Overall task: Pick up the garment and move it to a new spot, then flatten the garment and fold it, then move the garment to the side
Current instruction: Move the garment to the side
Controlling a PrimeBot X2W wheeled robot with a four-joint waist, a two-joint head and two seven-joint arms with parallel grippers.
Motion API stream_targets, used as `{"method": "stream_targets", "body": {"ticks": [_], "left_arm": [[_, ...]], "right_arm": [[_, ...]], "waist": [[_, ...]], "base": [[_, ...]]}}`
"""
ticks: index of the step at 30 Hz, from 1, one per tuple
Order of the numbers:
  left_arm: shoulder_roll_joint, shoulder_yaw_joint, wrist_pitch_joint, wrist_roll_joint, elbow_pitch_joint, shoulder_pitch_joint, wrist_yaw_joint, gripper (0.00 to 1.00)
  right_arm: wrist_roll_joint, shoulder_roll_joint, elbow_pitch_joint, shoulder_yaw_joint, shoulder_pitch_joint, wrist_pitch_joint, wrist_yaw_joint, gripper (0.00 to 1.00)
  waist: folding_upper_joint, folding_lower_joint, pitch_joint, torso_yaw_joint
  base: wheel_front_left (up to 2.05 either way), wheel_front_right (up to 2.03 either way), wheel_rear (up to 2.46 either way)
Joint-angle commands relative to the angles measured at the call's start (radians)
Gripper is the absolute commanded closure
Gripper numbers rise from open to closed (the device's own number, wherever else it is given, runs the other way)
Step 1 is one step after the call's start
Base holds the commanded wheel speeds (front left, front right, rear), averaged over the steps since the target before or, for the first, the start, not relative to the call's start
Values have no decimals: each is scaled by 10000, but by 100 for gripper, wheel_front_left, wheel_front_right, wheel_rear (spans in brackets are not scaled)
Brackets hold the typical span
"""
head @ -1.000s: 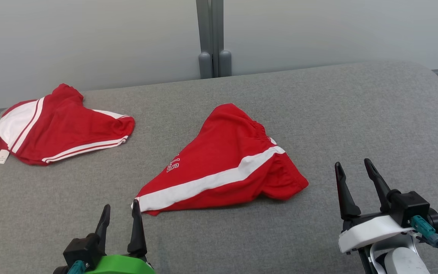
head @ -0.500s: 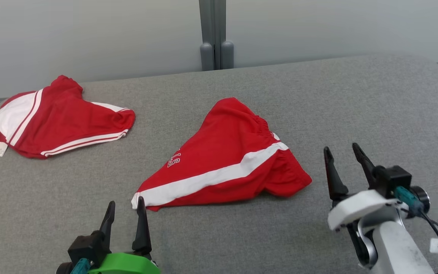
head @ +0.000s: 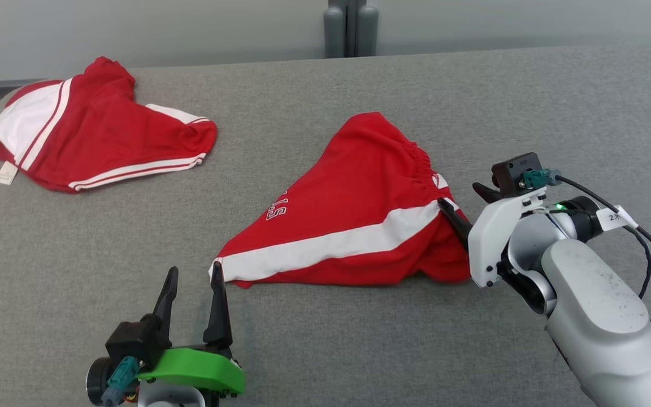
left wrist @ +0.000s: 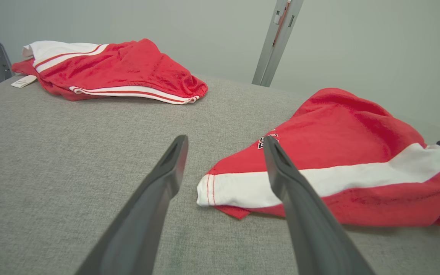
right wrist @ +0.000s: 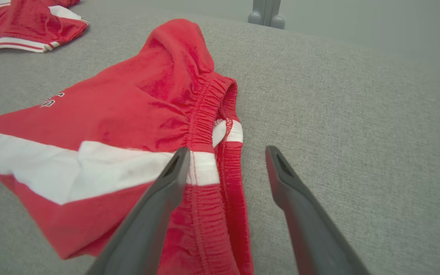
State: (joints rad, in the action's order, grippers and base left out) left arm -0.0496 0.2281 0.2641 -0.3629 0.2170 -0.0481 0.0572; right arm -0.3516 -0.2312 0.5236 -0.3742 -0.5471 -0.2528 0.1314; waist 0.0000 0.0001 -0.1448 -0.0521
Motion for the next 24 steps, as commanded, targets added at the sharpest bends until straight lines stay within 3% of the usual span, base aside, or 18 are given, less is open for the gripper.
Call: {"method": "stream_targets", "body": {"ticks": [1, 9, 21, 23, 24], "left_arm": [[-17, -13, 7, -37, 10, -176, 24, 0], [-17, -78, 5, -37, 10, -237, 20, 0], [-16, -64, 7, 74, -14, -313, 9, 0], [-16, -66, 7, 65, 5, -318, 17, 0], [-16, -78, 7, 57, 19, -317, 25, 0]], "right_arm": [[-271, -173, 31, -251, -169, -138, -14, 0], [-1240, -764, -336, -1549, -249, -349, -12, 0], [-1881, -794, 52, -1661, -331, -477, -12, 0], [-1978, -821, 54, -1729, -336, -438, -12, 45], [-2039, -835, 35, -1753, -334, -392, -14, 56]], "waist": [[0, -1, -335, -348], [0, -1, -430, -498], [0, -1, -580, -517], [0, -1, -600, -520], [0, -1, -605, -513]], "base": [[0, 0, 0], [0, 0, 0], [0, 0, 0], [0, 0, 0], [0, 0, 0]]}}
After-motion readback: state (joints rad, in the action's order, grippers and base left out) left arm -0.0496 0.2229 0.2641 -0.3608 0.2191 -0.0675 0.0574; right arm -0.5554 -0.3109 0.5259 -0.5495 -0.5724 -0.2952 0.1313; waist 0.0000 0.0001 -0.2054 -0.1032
